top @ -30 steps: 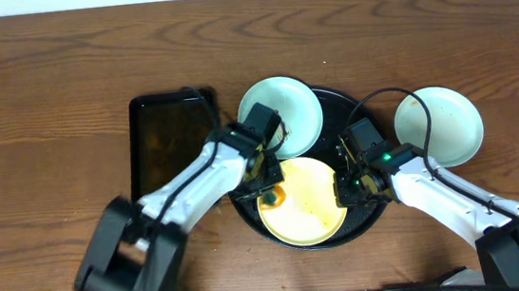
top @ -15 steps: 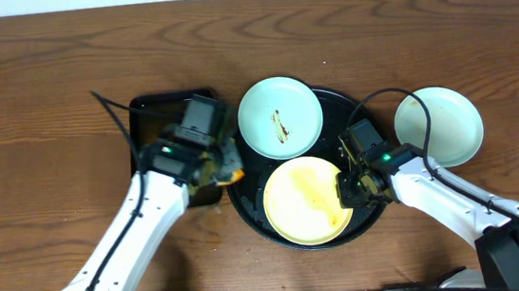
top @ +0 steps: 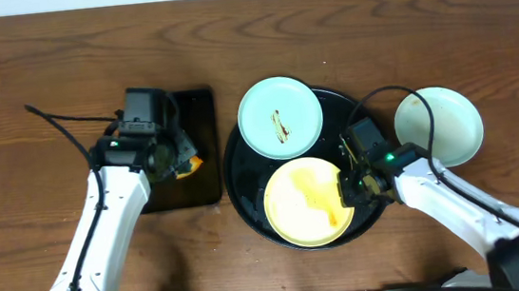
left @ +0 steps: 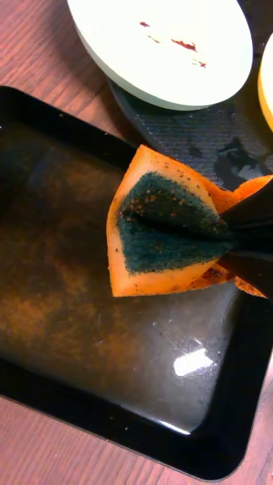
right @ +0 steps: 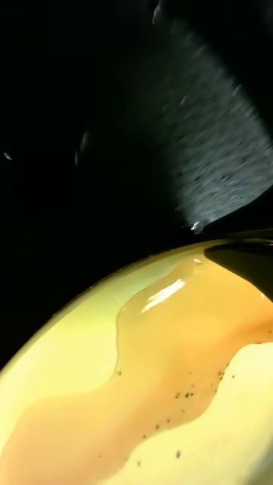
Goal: Clean dirty plates on tray and stack at the side
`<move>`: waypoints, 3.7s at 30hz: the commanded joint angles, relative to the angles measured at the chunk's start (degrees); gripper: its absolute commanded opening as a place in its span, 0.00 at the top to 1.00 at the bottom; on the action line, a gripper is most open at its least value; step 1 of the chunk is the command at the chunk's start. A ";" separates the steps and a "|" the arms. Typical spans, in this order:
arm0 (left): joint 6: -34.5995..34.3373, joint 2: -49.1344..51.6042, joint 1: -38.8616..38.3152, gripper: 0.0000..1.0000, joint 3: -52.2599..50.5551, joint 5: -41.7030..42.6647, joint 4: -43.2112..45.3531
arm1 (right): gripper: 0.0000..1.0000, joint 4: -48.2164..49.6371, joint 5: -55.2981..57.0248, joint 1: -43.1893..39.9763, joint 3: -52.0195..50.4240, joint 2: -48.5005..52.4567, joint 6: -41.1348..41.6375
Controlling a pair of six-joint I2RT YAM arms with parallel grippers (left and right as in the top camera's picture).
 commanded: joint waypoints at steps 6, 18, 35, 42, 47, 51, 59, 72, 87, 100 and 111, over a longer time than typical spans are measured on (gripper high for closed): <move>1.53 -0.22 1.05 0.92 0.00 1.29 0.37 | 0.99 -1.46 15.50 0.70 5.14 -9.57 -5.44; 1.53 -0.22 1.05 0.93 -0.02 1.27 0.50 | 0.99 10.05 37.44 3.50 6.58 -15.91 -27.12; 1.53 -0.22 1.05 0.92 -0.02 1.29 0.66 | 0.99 17.46 60.39 17.97 6.93 -16.68 -42.03; 1.53 -0.22 1.05 0.92 -0.02 1.29 0.66 | 0.99 17.46 60.37 17.94 6.93 -16.68 -40.89; 1.53 -0.22 1.05 0.92 -0.02 1.27 0.66 | 0.99 16.26 59.52 16.09 6.91 -16.68 -32.00; 1.53 -0.22 1.05 0.92 -0.02 1.29 0.63 | 0.99 15.58 54.45 8.72 6.91 -16.68 -23.82; 1.53 -0.22 1.05 0.92 -0.02 1.29 0.61 | 0.99 15.54 43.56 -10.97 6.91 -16.55 -17.59; 1.51 -0.22 1.05 0.93 -0.02 1.31 0.59 | 0.99 14.21 33.03 -34.75 6.88 -7.63 -6.16; 1.51 -0.22 1.05 0.92 -0.02 1.31 0.59 | 0.68 17.46 12.04 -37.97 6.91 -2.49 -6.43; 2.21 -0.22 1.05 0.92 -0.02 1.31 0.61 | 0.52 21.18 -19.54 -22.27 6.93 -4.46 -16.52; 2.19 -0.22 1.05 0.92 -0.02 1.31 0.61 | 0.55 29.38 -9.92 -8.61 6.93 8.02 -9.25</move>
